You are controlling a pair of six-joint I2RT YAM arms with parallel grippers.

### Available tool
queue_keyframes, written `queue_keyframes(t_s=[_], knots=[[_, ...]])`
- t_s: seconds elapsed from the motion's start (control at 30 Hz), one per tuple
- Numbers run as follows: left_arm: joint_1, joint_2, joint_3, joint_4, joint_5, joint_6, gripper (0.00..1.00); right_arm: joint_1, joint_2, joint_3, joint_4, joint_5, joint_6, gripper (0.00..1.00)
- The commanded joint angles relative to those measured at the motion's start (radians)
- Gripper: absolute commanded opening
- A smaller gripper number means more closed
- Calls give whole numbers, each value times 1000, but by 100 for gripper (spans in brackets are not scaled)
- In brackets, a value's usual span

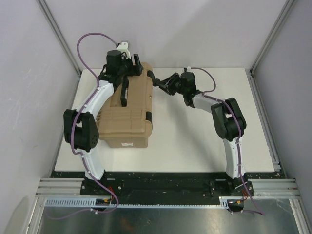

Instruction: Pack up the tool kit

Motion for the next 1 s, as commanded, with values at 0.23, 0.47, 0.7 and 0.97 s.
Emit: queue_keyframes(t_s=[0.23,0.47,0.7,0.97], knots=[[-11,-1,-52,-137,-42,18,80,3,6,344,-731,329,-464,25],[-17,-11,-63,-136,-68,19,80,21,87,619,-960,436,-617,22],[-21,-36,-89,-137,-94,17,80,56,282,997,-1226,449,-712,9],[-26,-43,-115,-137,-94,-3,80,83,264,945,-1204,445,-754,0]])
